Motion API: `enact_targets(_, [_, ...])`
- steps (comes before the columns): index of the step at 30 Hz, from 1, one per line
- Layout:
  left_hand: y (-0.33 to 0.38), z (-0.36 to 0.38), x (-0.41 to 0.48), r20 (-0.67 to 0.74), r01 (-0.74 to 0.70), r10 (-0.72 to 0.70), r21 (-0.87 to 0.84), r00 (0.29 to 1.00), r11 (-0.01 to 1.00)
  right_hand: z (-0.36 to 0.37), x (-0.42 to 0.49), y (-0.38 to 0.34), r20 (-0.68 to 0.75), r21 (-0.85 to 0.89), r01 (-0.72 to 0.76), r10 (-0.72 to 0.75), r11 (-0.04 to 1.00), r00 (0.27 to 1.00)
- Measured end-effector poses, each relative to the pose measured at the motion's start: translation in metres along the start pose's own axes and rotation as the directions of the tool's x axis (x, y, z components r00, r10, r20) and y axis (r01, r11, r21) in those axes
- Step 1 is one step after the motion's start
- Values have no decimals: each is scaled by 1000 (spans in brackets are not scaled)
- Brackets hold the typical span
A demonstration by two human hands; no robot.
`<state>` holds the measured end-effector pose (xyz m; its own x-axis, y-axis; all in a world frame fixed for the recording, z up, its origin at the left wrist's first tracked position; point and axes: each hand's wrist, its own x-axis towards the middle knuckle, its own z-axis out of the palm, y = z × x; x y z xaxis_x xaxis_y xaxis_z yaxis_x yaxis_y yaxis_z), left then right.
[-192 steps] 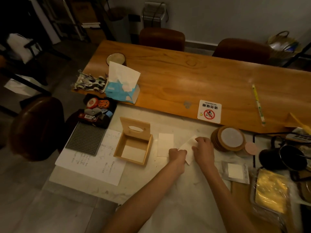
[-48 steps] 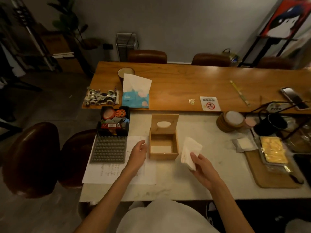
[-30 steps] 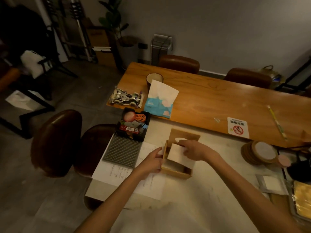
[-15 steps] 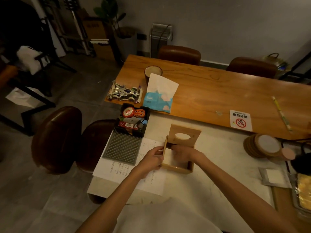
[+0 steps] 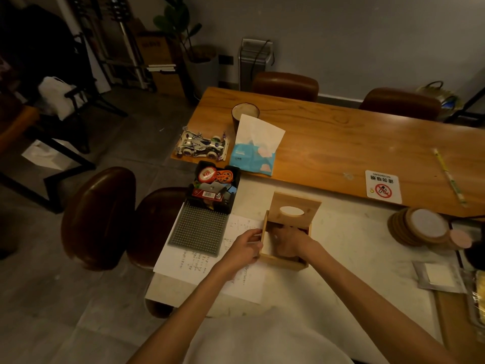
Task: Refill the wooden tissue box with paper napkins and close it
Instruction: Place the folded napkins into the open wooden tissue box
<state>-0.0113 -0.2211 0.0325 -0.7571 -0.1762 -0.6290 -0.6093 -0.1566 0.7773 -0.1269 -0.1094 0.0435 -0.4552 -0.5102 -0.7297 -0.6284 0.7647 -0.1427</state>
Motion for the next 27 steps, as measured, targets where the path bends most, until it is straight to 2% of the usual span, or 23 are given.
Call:
enact_targets(6, [-3, -2, 0, 11, -17, 16, 23, 1000, 1000, 7, 1, 0, -49, 98, -25, 30, 995, 998])
enact_targets(13, [-3, -4, 1, 20, -32, 31, 68, 999, 997, 5, -2, -2, 2, 111, -78, 78, 991, 997])
enact_targets(17, [-5, -2, 0, -3, -85, 87, 182, 996, 980, 4, -16, 1, -57, 153, -4, 13, 988, 998])
enact_targets(19, [-3, -1, 1, 18, -147, 149, 320, 989, 936, 4, -30, 9, -211, 265, 65, -8, 962, 977])
enact_targets(20, [-1, -1, 1, 38, -175, 174, 386, 984, 905, 6, -38, 15, -322, 313, 76, 31, 947, 946])
enact_targets(22, [7, -1, 7, 91, -202, 181, 517, 979, 832, 12, -51, 31, -510, 362, 6, 193, 932, 839])
enact_targets(23, [13, 0, 11, 117, -197, 159, 574, 980, 795, 16, -56, 39, -539, 362, -54, 256, 931, 802])
enact_targets(25, [24, 5, 22, 143, -161, 87, 664, 986, 730, 22, -61, 50, -459, 362, -145, 311, 921, 832])
enact_targets(27, [32, 13, 33, 142, -128, 27, 775, 990, 619, 22, -56, 49, -352, 384, -178, 322, 906, 879])
